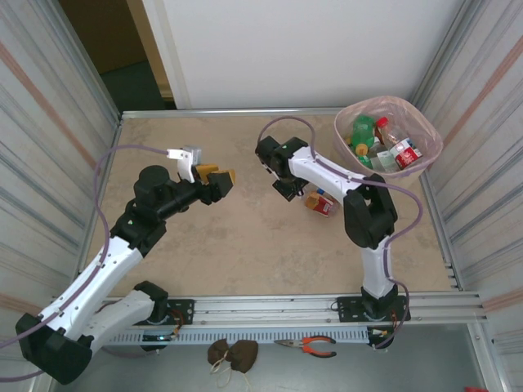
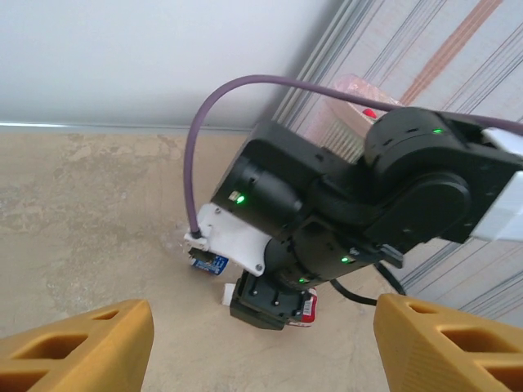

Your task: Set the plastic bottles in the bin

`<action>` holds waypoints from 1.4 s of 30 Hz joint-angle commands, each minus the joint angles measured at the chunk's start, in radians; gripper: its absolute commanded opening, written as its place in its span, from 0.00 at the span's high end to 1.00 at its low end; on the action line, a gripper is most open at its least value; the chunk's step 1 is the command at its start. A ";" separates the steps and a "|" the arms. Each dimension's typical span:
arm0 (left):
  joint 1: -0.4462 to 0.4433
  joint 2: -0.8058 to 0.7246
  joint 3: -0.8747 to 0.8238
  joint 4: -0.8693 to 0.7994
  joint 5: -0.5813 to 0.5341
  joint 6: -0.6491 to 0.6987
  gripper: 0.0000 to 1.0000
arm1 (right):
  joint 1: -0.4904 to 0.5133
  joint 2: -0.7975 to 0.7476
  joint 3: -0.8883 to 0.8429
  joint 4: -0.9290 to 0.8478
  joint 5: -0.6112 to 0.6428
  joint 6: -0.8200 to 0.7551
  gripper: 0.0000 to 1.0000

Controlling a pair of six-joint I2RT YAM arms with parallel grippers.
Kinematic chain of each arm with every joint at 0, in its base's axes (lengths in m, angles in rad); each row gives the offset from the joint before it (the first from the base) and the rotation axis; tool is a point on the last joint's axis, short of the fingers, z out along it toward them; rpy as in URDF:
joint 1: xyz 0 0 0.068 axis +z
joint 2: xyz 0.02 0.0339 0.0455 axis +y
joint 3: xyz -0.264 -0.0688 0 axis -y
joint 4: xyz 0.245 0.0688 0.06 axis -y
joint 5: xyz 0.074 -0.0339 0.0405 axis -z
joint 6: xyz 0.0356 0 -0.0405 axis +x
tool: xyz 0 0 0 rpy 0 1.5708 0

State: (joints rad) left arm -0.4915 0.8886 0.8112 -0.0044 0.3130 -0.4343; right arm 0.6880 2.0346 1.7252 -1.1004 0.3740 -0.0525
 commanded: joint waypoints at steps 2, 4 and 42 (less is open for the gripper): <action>0.010 -0.018 -0.010 0.000 0.012 -0.004 0.28 | 0.004 0.080 0.049 0.000 0.027 -0.041 0.52; 0.011 -0.017 -0.009 0.000 0.015 -0.004 0.28 | 0.003 0.102 0.048 0.006 0.028 -0.047 0.52; 0.020 -0.015 -0.012 -0.001 0.017 -0.012 0.28 | -0.043 0.242 -0.010 0.007 0.051 -0.113 0.52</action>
State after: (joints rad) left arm -0.4808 0.8864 0.8070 -0.0044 0.3206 -0.4431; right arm 0.6605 2.2440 1.7432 -1.0454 0.4408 -0.1436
